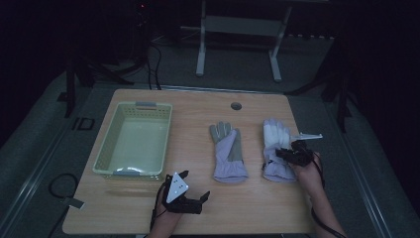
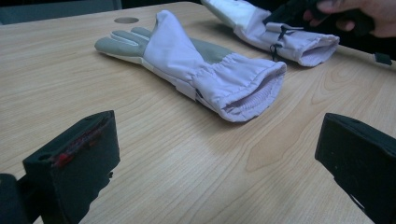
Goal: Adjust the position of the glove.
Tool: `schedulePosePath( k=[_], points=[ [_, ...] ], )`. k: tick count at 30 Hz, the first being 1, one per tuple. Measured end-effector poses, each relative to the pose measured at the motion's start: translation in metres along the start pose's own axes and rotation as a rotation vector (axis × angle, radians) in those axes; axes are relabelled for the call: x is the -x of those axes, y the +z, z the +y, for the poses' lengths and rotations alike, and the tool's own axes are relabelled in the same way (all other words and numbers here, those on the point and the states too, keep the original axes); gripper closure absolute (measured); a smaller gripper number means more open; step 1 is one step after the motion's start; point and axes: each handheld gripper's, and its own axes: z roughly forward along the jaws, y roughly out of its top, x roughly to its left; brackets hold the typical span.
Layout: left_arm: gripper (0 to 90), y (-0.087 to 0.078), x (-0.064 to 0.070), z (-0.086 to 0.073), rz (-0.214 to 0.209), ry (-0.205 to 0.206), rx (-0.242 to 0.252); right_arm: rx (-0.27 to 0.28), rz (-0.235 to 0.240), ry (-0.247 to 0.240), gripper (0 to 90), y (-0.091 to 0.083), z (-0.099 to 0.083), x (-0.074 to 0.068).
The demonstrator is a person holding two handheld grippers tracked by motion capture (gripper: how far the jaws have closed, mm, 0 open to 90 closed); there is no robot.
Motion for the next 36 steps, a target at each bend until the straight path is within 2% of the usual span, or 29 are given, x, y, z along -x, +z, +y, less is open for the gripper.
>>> schedulePosePath(
  k=[3, 4, 8, 11, 20, 26, 29, 33, 36],
  points=[
    [0.0, 0.000, 0.000, 0.000, 0.000, -0.001, -0.001, 0.011, -0.013, 0.006, 79.5, -0.008, 0.005, -0.002],
    [0.0, 0.000, 0.000, 0.000, 0.000, -0.003, -0.002, 0.032, -0.001, 0.020, 79.8, -0.020, 0.012, -0.005],
    [0.0, 0.000, 0.000, 0.000, 0.000, -0.001, -0.002, 0.057, -0.015, 0.024, 80.0, -0.036, 0.025, -0.012],
    [0.0, 0.000, 0.000, 0.000, 0.000, -0.001, -0.001, 0.090, 0.007, 0.028, 80.1, -0.050, 0.036, -0.018],
    [0.0, 0.000, 0.000, 0.000, 0.000, 0.001, -0.002, 0.149, 0.040, -0.022, 80.0, -0.077, 0.073, -0.053],
    [0.0, 0.000, 0.000, 0.000, 0.002, 0.003, -0.001, 0.163, 0.083, -0.047, 79.9, -0.079, 0.093, -0.088],
    [0.0, 0.000, 0.001, 0.000, 0.002, 0.005, -0.001, 0.154, 0.102, -0.057, 79.9, -0.076, 0.099, -0.105],
    [0.0, 0.000, 0.001, 0.000, 0.000, 0.007, 0.000, 0.140, 0.126, -0.077, 79.9, -0.070, 0.103, -0.129],
    [0.0, 0.000, 0.000, 0.000, -0.001, 0.007, 0.000, 0.119, 0.137, -0.088, 79.9, -0.062, 0.103, -0.140]
  ],
)
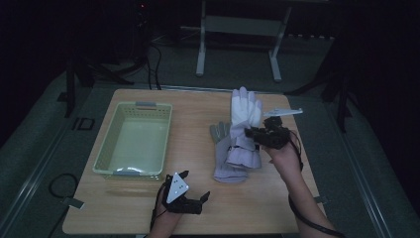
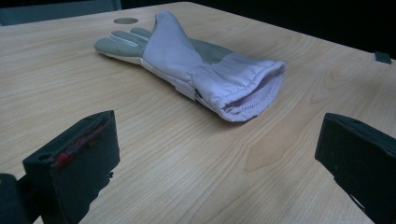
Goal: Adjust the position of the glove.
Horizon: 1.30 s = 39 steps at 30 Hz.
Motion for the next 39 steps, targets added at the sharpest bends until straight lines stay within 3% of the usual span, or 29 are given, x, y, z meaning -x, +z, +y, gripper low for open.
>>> schedulePosePath(
  k=[6, 14, 19, 26, 30, 39],
  points=[
    [0.0, 0.000, 0.000, 0.000, -0.001, -0.001, 0.000, -0.087, 0.001, -0.025, 79.8, 0.032, -0.012, -0.010],
    [0.0, 0.000, 0.000, 0.000, -0.002, -0.001, 0.001, -0.197, -0.014, -0.009, 79.7, 0.075, -0.027, -0.004],
    [0.0, 0.000, 0.000, 0.000, -0.003, -0.001, 0.000, -0.240, -0.023, -0.026, 78.9, 0.090, -0.032, -0.003],
    [0.0, 0.000, 0.000, 0.000, -0.008, -0.002, 0.001, -0.260, -0.017, -0.043, 78.1, 0.103, -0.038, -0.005],
    [0.0, 0.000, 0.000, 0.000, -0.007, -0.002, 0.000, -0.276, -0.009, -0.079, 77.7, 0.107, -0.040, -0.008],
    [0.0, 0.000, 0.001, 0.000, -0.010, 0.001, 0.001, -0.278, -0.016, -0.112, 77.6, 0.099, -0.048, -0.006]
  ],
)
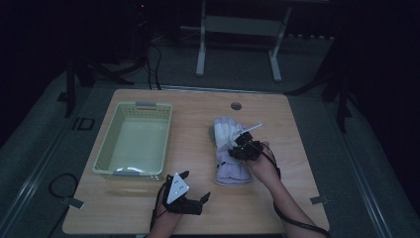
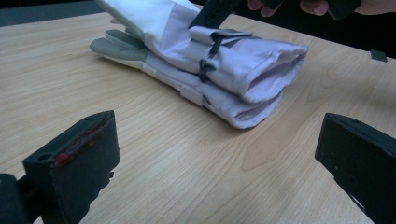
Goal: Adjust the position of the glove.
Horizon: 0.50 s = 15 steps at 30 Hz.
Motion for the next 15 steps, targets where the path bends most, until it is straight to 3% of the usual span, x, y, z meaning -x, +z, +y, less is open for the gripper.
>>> schedulePosePath(
  k=[4, 11, 15],
  points=[
    [0.0, 0.000, 0.000, 0.000, 0.001, 0.001, -0.001, 0.008, 0.006, 0.014, 74.8, -0.001, -0.002, 0.005],
    [0.0, 0.001, 0.000, 0.000, 0.005, 0.001, -0.006, 0.063, 0.033, -0.010, 62.1, -0.010, -0.002, 0.004],
    [0.0, 0.000, -0.001, 0.000, 0.001, -0.010, -0.002, 0.136, 0.083, -0.023, 43.6, -0.024, -0.002, 0.006]
  ],
)
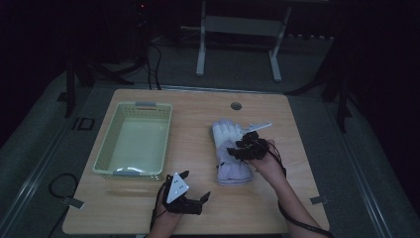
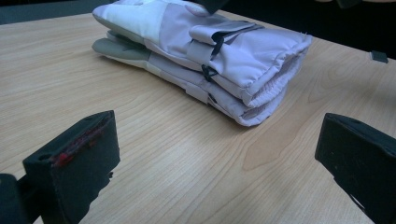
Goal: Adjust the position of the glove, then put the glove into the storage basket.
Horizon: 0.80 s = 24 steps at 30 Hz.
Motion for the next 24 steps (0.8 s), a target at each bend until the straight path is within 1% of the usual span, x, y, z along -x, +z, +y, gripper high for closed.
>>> schedulePosePath(
  k=[1, 2, 3, 4, 5, 6, 7, 9, 10, 12, 13, 15, 17, 18, 19, 20, 22, 24],
  points=[
    [0.0, 0.000, 0.000, 0.000, 0.000, 0.000, 0.000, 0.000, 0.000, 0.000, 43.6, 0.000, 0.000, 0.000],
    [0.0, 0.000, 0.000, 0.000, -0.002, -0.002, 0.000, 0.043, 0.011, 0.004, 33.6, -0.006, 0.000, 0.001],
    [0.0, 0.000, 0.000, 0.000, -0.004, -0.004, 0.001, 0.060, 0.017, -0.002, 28.0, -0.008, 0.000, 0.001],
    [0.0, 0.000, -0.001, 0.000, -0.007, -0.007, -0.002, 0.067, 0.022, -0.012, 22.2, -0.009, 0.000, 0.002],
    [0.0, 0.000, -0.001, 0.000, -0.006, -0.011, -0.005, 0.064, 0.026, -0.037, 15.4, -0.012, -0.001, 0.002],
    [0.0, 0.000, -0.002, 0.000, -0.005, -0.014, -0.006, 0.071, 0.023, -0.035, 13.4, -0.014, -0.002, 0.003],
    [0.0, 0.001, -0.002, 0.000, -0.003, -0.013, -0.011, 0.092, 0.018, -0.035, 13.5, -0.016, -0.004, 0.004],
    [0.0, 0.001, -0.001, 0.001, -0.009, -0.002, -0.017, 0.080, 0.009, -0.056, 12.3, -0.020, -0.008, 0.007],
    [0.0, 0.002, 0.000, 0.001, -0.013, 0.004, -0.022, 0.095, 0.007, -0.044, 14.3, -0.023, -0.011, 0.009],
    [0.0, 0.003, 0.002, 0.003, -0.031, 0.010, -0.038, 0.118, 0.036, -0.028, 14.3, -0.027, -0.016, 0.014],
    [0.0, 0.004, 0.003, 0.005, -0.040, 0.019, -0.044, 0.135, 0.032, -0.035, 14.6, -0.030, -0.019, 0.015],
    [0.0, 0.003, 0.005, 0.009, -0.056, 0.035, -0.053, 0.158, -0.008, -0.066, 17.0, -0.035, -0.025, 0.017],
    [0.0, 0.003, 0.006, 0.014, -0.046, 0.054, -0.071, 0.173, -0.036, -0.094, 16.4, -0.039, -0.031, 0.019],
    [0.0, 0.003, 0.005, 0.016, -0.040, 0.053, -0.072, 0.187, -0.060, -0.106, 16.4, -0.041, -0.035, 0.019],
    [0.0, 0.004, 0.005, 0.018, -0.034, 0.043, -0.075, 0.190, -0.068, -0.112, 16.3, -0.042, -0.038, 0.020],
    [0.0, 0.004, 0.004, 0.020, -0.030, 0.035, -0.076, 0.179, -0.064, -0.114, 16.1, -0.042, -0.041, 0.021],
    [0.0, 0.006, 0.003, 0.024, -0.019, 0.022, -0.087, 0.164, -0.060, -0.088, 15.5, -0.043, -0.046, 0.023],
    [0.0, 0.009, 0.002, 0.028, -0.009, 0.008, -0.083, 0.174, -0.046, -0.066, 13.6, -0.043, -0.051, 0.025]
  ],
)
